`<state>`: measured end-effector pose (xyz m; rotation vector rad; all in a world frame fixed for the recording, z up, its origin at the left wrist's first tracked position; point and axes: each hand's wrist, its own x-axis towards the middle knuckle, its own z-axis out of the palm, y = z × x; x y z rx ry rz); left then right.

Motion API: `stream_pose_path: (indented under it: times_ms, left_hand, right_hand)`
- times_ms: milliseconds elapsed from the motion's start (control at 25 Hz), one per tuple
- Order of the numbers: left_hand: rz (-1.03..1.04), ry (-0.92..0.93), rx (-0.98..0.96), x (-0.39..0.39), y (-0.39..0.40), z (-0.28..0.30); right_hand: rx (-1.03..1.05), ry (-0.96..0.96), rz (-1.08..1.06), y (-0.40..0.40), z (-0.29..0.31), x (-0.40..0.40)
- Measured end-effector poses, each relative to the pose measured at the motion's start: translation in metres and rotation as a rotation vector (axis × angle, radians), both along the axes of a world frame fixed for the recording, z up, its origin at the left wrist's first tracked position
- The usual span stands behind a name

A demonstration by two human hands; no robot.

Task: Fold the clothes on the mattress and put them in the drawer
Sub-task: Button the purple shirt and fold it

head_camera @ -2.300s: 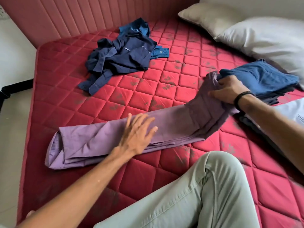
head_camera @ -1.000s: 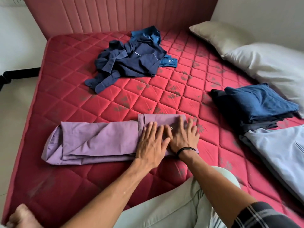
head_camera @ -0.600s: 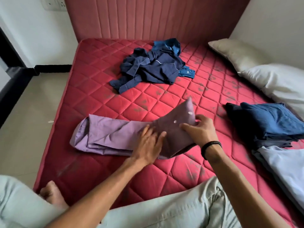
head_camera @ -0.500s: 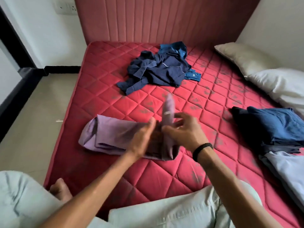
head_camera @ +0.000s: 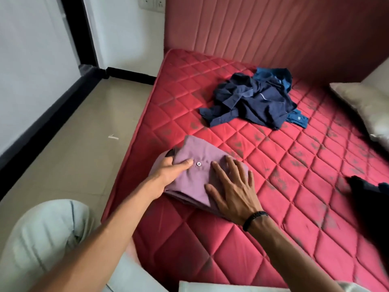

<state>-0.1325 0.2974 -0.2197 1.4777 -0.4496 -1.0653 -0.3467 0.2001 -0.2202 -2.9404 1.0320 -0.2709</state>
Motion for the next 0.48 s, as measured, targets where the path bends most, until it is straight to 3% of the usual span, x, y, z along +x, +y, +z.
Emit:
stream_pose_path:
  times_ms: [120,160,240,320,400,480]
  left_hand:
    - [0.03,-0.074,-0.012,0.015,0.005,-0.002]
    - [0.082,-0.207,0.046,0.019,0.007,-0.005]
    - [0.246,-0.706,0.105,0.018,0.011,-0.004]
    - [0.317,-1.11,-0.101,0.003,0.009,0.001]
    - [0.16,-1.244,-0.281,-0.018,0.001,0.005]
    - [-0.042,-1.37,-0.117,-0.032,-0.008,-0.018]
  right_hand:
    - [-0.018,0.016,0.05,0.006,-0.021,0.018]
    - [-0.028,0.011,0.054,0.01,-0.029,0.025]
    - [-0.034,0.009,0.03,0.017,-0.041,0.032]
    - [-0.028,0.011,0.016,0.019,-0.046,0.035]
    - [-0.027,0.002,0.034,0.017,-0.047,0.035]
    - [-0.008,-0.01,0.056,0.016,-0.047,0.034]
